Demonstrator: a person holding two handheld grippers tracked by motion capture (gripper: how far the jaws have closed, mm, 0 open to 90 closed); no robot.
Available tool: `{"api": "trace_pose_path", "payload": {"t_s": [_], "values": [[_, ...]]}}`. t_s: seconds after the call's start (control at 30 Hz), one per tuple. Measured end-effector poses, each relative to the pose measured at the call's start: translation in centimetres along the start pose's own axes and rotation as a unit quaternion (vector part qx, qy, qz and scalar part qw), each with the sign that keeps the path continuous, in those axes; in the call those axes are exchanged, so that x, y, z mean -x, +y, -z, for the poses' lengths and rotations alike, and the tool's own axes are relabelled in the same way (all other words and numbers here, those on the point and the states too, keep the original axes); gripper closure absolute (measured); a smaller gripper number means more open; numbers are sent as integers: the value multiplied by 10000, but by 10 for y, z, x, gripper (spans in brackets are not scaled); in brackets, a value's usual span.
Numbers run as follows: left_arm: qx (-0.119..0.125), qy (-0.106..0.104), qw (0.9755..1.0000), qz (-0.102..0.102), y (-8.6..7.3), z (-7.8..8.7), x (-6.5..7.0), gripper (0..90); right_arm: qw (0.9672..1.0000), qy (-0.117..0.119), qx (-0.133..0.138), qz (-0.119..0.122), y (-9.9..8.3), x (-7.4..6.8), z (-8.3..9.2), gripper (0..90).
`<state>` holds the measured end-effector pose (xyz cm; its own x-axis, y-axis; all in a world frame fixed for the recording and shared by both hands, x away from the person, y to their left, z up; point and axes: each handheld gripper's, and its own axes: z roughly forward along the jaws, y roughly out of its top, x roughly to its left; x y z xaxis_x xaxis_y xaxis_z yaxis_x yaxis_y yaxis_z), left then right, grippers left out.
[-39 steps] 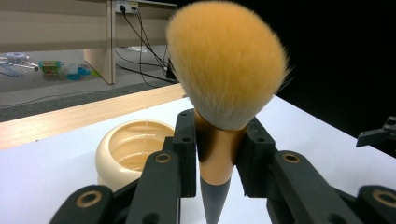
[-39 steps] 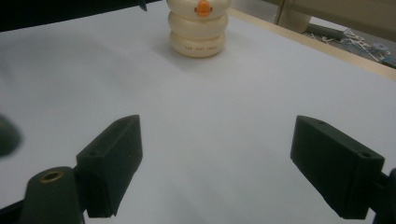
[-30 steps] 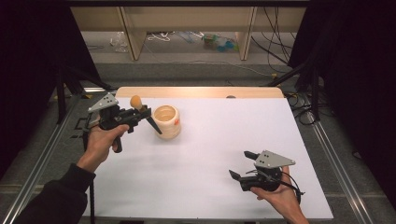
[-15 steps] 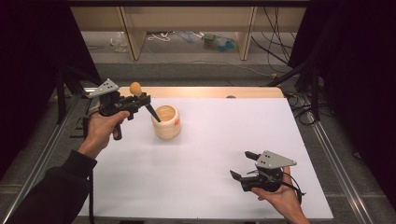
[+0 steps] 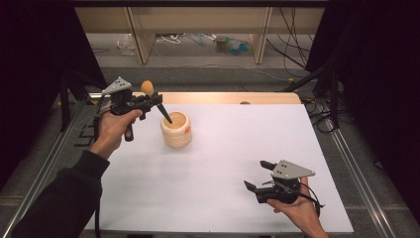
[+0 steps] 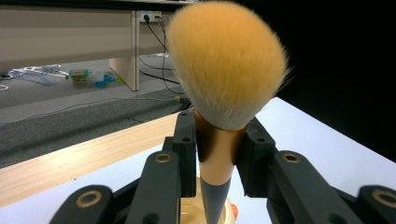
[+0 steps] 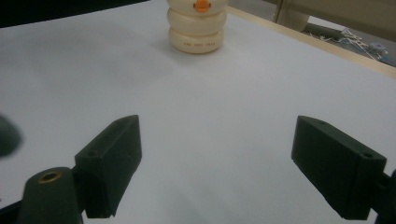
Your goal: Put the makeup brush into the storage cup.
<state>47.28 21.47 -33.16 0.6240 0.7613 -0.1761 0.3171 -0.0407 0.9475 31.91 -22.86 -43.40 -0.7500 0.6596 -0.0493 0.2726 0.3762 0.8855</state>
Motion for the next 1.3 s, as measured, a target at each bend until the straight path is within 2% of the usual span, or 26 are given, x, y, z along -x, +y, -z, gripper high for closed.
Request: {"api": "trace_pose_path", "payload": {"t_s": [0.3,0.7,0.8,1.0,1.27,1.3], "values": [[-59,93,9999,-64,2,-13,-2,717,10000,32,-10,-17,0,0,-1,162],[-214,116,9997,-34,-8,-33,-6,717,10000,62,-19,-23,0,-1,-2,163],[-315,151,9993,-102,-11,-38,-5,717,10000,83,-34,-16,-1,-1,-2,163],[-514,168,9985,-72,-20,-48,-8,717,9999,103,-48,-28,-1,-1,-2,163],[-856,132,9962,-59,-35,-58,-12,716,9999,144,-73,-15,-1,-2,-4,163],[-891,153,9958,-106,-36,-59,-13,716,9999,154,-78,3,-1,-2,-4,163]]}}
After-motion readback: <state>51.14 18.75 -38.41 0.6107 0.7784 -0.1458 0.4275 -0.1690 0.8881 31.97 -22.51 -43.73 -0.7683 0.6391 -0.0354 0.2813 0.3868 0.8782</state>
